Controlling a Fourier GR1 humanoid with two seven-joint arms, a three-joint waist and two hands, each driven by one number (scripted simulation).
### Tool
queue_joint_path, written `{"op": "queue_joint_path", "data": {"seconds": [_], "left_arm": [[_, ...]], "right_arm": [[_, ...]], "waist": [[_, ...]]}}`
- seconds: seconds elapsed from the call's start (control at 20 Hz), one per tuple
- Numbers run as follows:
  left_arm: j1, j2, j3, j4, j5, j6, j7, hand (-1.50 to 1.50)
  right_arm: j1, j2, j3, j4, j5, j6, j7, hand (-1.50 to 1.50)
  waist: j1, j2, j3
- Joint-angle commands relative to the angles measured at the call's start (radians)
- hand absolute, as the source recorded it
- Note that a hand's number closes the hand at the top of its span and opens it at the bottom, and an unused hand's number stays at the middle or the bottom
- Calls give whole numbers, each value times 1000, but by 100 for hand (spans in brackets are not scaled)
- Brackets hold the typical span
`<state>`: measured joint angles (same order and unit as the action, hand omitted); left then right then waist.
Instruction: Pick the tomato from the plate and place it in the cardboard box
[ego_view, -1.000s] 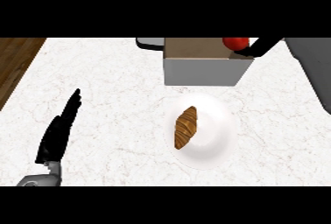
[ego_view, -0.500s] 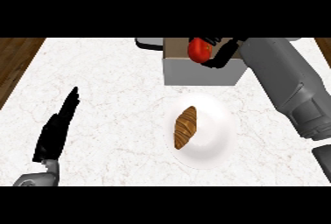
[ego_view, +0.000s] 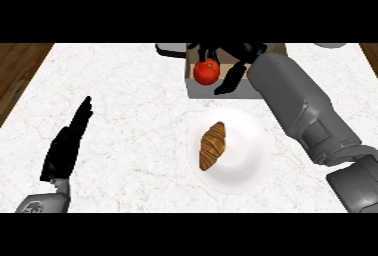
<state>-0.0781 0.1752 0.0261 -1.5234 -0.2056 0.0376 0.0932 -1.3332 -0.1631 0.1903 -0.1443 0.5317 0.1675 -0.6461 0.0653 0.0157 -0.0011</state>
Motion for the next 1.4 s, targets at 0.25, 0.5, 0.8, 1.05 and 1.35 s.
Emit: {"op": "queue_joint_path", "data": {"seconds": [0.25, 0.5, 0.8, 1.05, 1.35], "left_arm": [[-22, 17, 16, 1, 22, -29, 12, 0], [-1, 2, 0, -24, 7, -14, -2, 0], [12, 8, -7, -15, 9, -31, -20, 0], [7, -9, -38, -47, -11, -25, 7, 0], [-17, -14, -40, -35, -24, -11, 0, 0]], "right_arm": [[12, 11, -203, 49, -186, -4, 8, -150], [-23, -82, -323, 67, -303, 117, 36, -150], [-32, -236, -438, 89, -414, 217, 100, -150], [13, -331, -480, 103, -450, 166, 128, -150], [44, -451, -501, 92, -470, 271, 128, -150]], "waist": [[11, 18, 3], [26, 22, 3], [32, 30, 3], [53, 44, 6], [62, 58, 9]]}}
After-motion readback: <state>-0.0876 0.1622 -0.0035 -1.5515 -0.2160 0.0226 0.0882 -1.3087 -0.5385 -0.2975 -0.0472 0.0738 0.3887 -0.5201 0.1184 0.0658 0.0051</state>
